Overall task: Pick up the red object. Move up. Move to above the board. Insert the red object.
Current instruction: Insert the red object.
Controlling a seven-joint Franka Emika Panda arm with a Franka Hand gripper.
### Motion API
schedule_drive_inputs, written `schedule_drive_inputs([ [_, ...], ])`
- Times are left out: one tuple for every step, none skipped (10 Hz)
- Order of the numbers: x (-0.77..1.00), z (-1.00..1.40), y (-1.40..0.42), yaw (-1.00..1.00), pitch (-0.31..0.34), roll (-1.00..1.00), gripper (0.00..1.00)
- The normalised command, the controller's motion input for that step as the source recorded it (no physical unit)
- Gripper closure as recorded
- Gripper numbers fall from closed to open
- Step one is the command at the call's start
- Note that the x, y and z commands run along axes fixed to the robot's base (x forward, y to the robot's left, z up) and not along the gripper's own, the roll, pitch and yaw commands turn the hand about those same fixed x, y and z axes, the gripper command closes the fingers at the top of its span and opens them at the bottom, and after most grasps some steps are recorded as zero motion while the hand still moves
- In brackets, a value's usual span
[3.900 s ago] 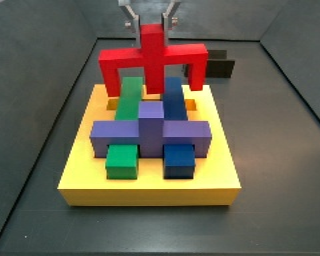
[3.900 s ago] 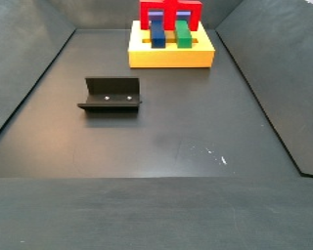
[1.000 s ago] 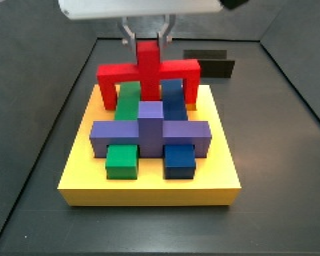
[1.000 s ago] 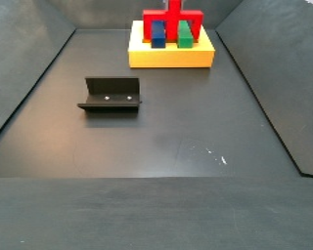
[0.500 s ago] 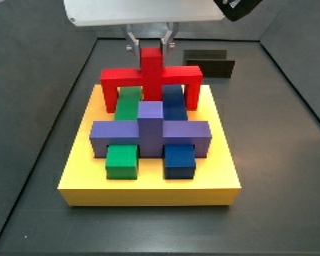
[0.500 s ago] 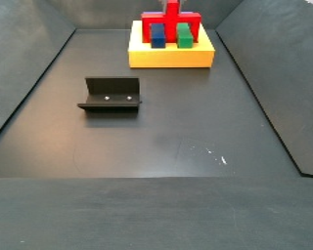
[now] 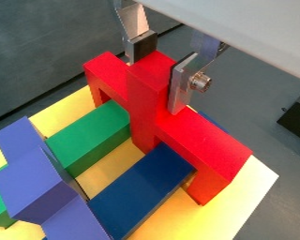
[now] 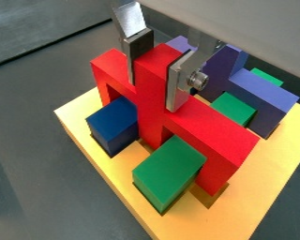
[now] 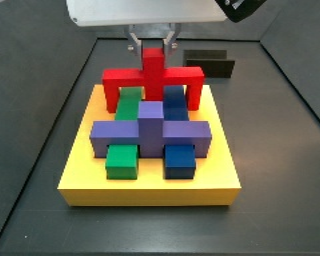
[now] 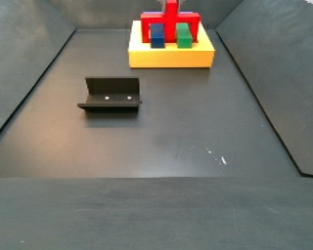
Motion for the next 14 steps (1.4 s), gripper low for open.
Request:
schedule_drive_inputs([
  [0.33,-0.01,0.0,-0.08,0.191,0.18,1.0],
  [0.2,0.0,-0.02,-0.06,0.196,0.24,1.0],
  [0.12,0.0,-0.03,-0.04,0.167,0.24,1.0],
  [0.09,0.02,-0.08,-0.01,0.173,0.27,1.0],
  [0.01,0.0,-0.05,0.0,0.129,0.24,1.0],
  [0.0,-0.09,0.0,0.0,0.071,0.19,1.0],
  [0.11,0.11,-0.09,-0.01,0.181,0.3,1.0],
  [0.0,-0.03,-0.06,0.0,0.127,0.24,1.0],
  [0.0,-0.23,0.0,-0.07,0.051,0.14,1.0],
  [0.0,-0.27,0.0,-0.09,0.007,0.06,1.0],
  [0.0,-0.3,0.0,-0.09,0.003,0.01,1.0],
  [0.0,-0.33,0.0,-0.06,0.0,0.0,1.0],
  [0.0,-0.35,0.0,-0.07,0.0,-0.14,1.0],
  [0.0,-0.41,0.01,-0.05,0.0,-0.28,1.0],
])
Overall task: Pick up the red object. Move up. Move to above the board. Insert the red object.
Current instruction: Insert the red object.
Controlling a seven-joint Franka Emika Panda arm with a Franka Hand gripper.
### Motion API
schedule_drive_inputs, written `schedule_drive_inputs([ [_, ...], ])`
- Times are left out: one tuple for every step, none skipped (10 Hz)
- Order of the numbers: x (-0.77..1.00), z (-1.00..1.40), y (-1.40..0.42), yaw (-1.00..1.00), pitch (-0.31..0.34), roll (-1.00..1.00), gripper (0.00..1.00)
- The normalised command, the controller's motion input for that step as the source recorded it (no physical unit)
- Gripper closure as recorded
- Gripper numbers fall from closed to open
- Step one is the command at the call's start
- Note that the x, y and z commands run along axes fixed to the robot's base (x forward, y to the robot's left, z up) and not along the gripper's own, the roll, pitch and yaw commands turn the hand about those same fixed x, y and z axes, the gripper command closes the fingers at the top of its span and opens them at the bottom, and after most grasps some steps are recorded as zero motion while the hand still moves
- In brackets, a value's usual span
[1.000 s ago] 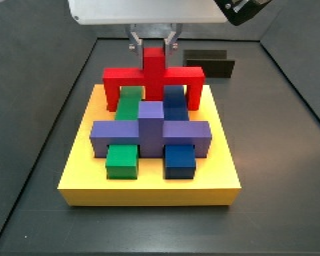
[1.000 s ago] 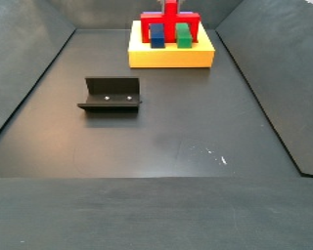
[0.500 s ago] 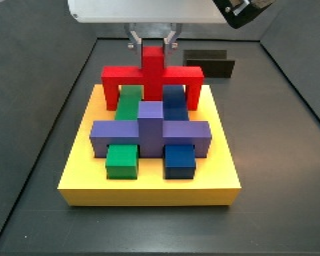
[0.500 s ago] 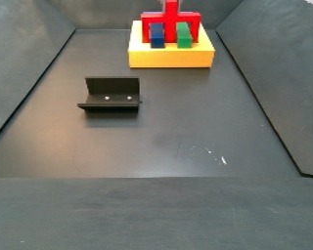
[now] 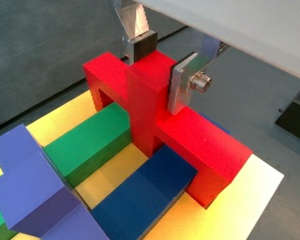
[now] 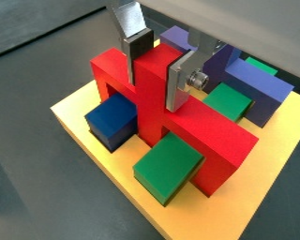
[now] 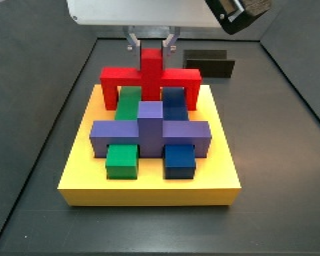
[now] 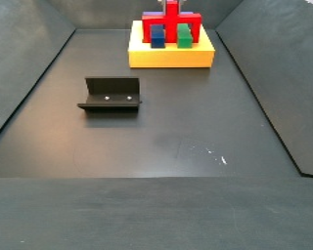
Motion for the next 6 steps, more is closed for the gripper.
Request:
schedule_drive_inputs([
  [0.0,-0.45,0.05,-0.09,-0.026,-0.28,1.0],
  [0.0,-0.36,0.08,0.0,-0.04,-0.28,1.0],
  [0.0,-0.41,0.08,0.0,-0.057,-0.25,1.0],
  [0.0,-0.44,0.07,0.0,-0.067,-0.2,1.0],
  [0.0,-0.13,0.0,0.0,0.0,0.0,1.0],
  [0.0,0.0,0.0,0.0,0.0,0.0,1.0],
])
